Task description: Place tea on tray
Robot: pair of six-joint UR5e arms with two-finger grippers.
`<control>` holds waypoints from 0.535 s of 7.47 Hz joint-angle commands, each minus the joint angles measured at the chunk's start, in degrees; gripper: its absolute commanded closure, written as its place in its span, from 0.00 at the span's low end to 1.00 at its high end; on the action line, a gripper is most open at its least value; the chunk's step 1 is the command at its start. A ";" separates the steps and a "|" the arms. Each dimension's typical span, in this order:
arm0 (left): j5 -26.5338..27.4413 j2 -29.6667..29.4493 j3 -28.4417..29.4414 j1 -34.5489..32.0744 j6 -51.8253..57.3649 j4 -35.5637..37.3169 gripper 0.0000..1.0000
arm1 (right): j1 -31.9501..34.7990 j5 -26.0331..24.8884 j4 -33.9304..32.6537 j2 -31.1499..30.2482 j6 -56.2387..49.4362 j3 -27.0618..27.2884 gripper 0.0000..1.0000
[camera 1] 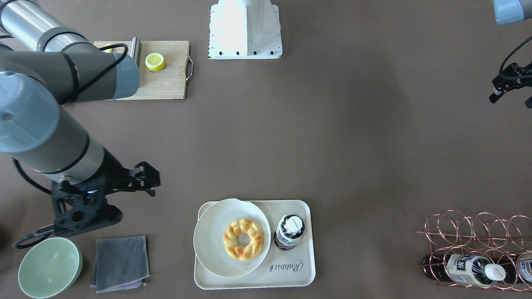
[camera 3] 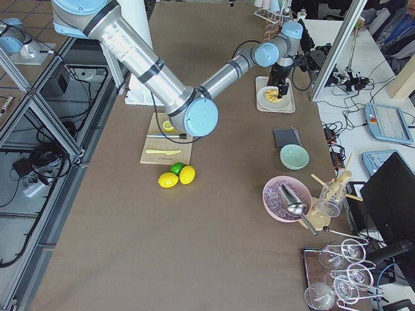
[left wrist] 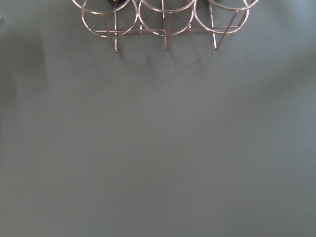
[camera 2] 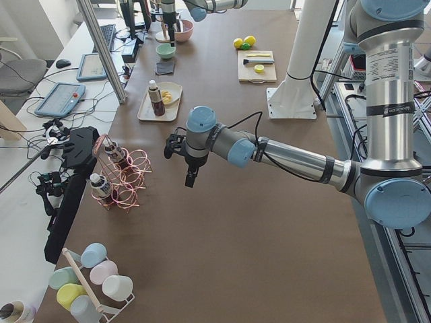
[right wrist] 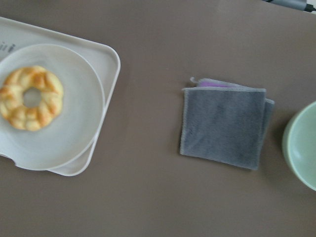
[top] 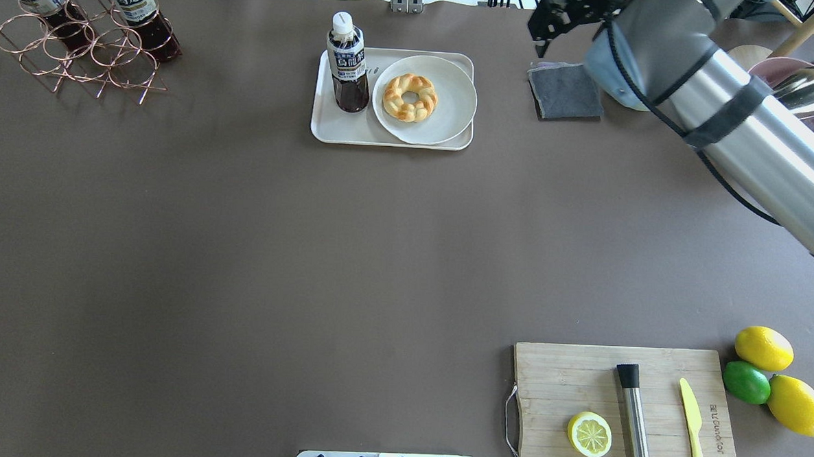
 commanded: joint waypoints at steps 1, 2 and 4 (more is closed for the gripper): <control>-3.55 2.39 0.72 -1.95 2.41 2.02 0.02 | 10.16 1.69 -0.43 -18.81 -24.67 6.56 0.00; -4.01 2.65 0.54 -2.48 2.59 2.21 0.02 | 14.21 2.82 -0.52 -22.79 -30.94 7.61 0.00; -3.66 2.39 1.68 -3.79 11.07 5.09 0.02 | 23.17 4.93 -1.04 -30.97 -42.98 8.67 0.00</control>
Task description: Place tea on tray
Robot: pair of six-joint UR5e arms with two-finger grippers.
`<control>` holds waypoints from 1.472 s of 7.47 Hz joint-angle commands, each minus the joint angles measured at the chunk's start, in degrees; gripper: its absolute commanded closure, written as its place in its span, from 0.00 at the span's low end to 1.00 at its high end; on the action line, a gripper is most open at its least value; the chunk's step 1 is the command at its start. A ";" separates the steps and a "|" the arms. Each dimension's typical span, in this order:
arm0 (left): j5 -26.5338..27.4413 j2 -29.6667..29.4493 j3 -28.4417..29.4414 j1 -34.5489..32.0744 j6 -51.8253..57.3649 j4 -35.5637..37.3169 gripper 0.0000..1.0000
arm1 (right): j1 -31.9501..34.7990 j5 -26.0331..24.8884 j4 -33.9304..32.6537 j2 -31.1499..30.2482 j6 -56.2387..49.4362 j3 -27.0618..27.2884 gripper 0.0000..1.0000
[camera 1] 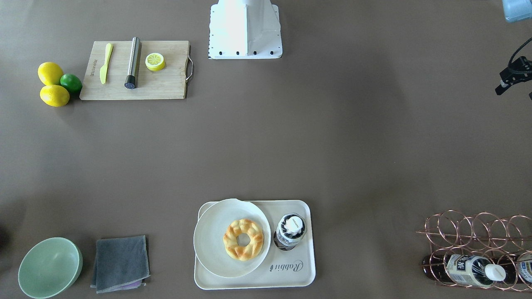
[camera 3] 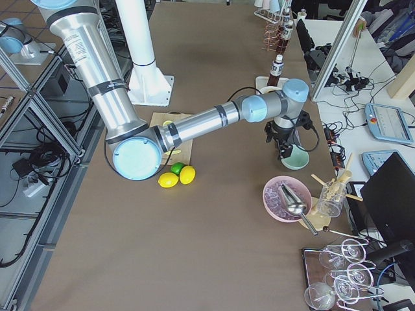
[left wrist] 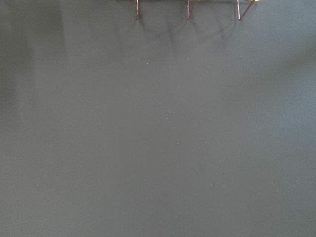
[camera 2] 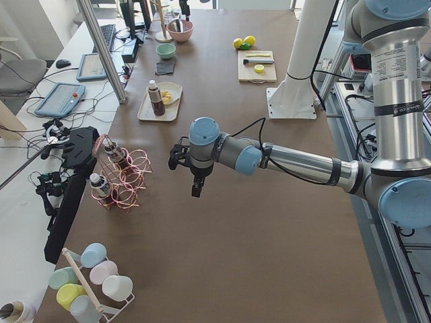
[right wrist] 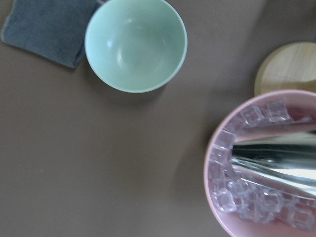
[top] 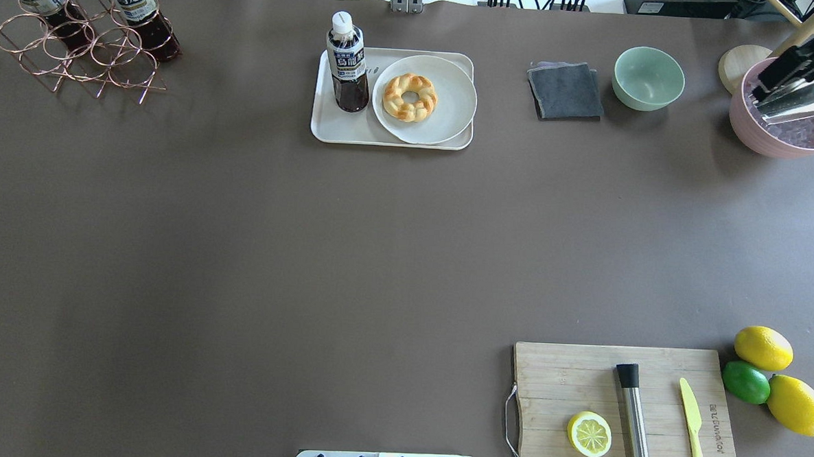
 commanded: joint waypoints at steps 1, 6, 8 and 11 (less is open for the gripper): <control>0.32 -0.20 0.68 -1.45 8.69 3.13 0.02 | 10.18 1.02 -0.03 -11.35 -13.77 1.10 0.00; 0.41 -0.55 0.95 -1.54 8.72 3.05 0.02 | 13.37 0.92 -0.38 -15.00 -15.83 2.24 0.00; 0.50 0.23 0.60 -2.06 8.72 2.61 0.02 | 13.37 0.84 -0.47 -14.91 -15.56 2.69 0.00; 1.21 0.24 0.33 -3.21 8.72 2.61 0.02 | 13.37 0.93 -0.56 -15.08 -15.56 3.04 0.00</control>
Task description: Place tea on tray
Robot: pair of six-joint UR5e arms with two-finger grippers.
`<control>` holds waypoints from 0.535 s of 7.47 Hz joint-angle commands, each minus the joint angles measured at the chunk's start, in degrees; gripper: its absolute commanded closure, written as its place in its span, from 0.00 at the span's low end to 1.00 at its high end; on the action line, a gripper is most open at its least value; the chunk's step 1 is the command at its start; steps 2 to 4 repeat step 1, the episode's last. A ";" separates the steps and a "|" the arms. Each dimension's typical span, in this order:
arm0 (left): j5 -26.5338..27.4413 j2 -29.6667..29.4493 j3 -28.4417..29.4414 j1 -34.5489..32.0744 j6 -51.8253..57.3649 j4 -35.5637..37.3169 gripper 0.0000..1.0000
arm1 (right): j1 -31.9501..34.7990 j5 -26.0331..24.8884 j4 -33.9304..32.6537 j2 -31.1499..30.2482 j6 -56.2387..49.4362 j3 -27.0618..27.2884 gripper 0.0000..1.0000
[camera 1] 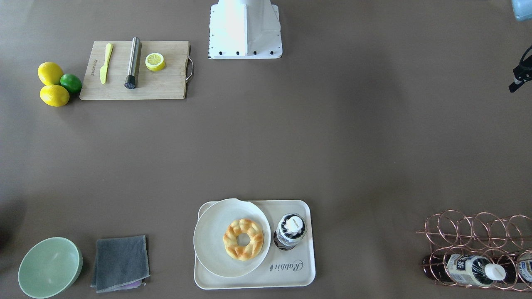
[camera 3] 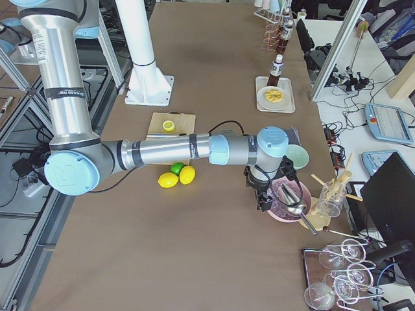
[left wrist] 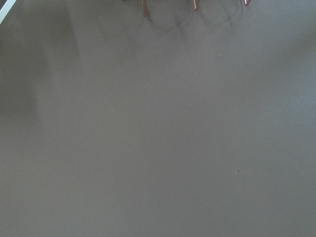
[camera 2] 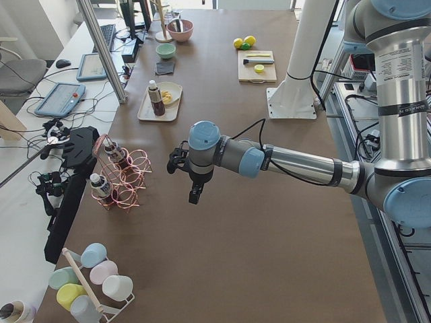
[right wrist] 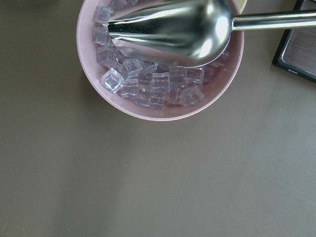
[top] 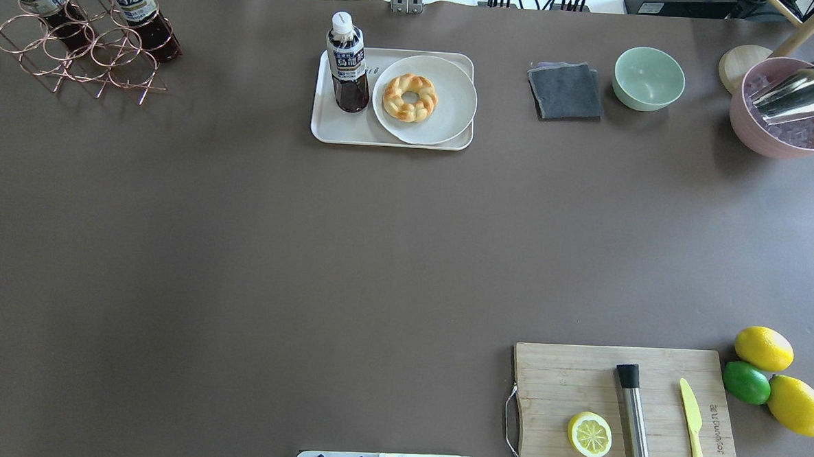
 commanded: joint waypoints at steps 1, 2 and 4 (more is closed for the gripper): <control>0.24 0.03 -0.69 -0.28 -0.03 -0.02 0.02 | 0.00 0.10 -0.05 -0.13 0.01 0.21 0.00; 0.24 0.03 -0.69 -0.28 -0.03 -0.02 0.02 | 0.00 0.10 -0.05 -0.13 0.01 0.21 0.00; 0.24 0.03 -0.69 -0.28 -0.03 -0.02 0.02 | 0.00 0.10 -0.05 -0.13 0.01 0.21 0.00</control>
